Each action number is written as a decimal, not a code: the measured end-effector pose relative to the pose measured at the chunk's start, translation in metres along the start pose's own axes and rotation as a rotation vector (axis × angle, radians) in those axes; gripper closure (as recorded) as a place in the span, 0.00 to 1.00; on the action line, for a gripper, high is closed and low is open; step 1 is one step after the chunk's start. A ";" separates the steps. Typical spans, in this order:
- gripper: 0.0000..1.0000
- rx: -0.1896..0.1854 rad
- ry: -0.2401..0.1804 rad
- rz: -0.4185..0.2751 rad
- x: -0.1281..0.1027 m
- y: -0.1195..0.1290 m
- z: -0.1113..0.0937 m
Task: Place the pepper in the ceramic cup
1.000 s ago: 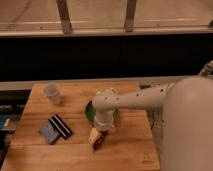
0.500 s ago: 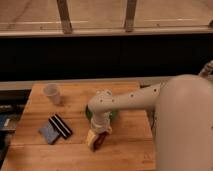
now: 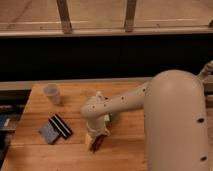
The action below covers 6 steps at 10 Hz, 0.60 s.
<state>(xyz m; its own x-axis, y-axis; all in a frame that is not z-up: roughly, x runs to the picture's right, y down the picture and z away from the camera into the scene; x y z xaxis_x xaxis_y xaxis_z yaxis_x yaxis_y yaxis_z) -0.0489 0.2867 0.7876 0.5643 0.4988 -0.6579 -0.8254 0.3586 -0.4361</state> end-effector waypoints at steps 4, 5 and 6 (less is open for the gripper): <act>0.87 0.001 -0.011 0.022 0.000 -0.004 -0.001; 0.96 0.001 -0.010 0.020 0.001 -0.004 -0.003; 1.00 0.000 -0.008 0.016 0.001 -0.003 -0.004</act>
<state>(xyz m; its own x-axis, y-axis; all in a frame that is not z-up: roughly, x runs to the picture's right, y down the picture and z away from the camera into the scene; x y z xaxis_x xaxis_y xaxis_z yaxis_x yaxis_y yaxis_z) -0.0460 0.2834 0.7860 0.5508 0.5112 -0.6597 -0.8345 0.3504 -0.4252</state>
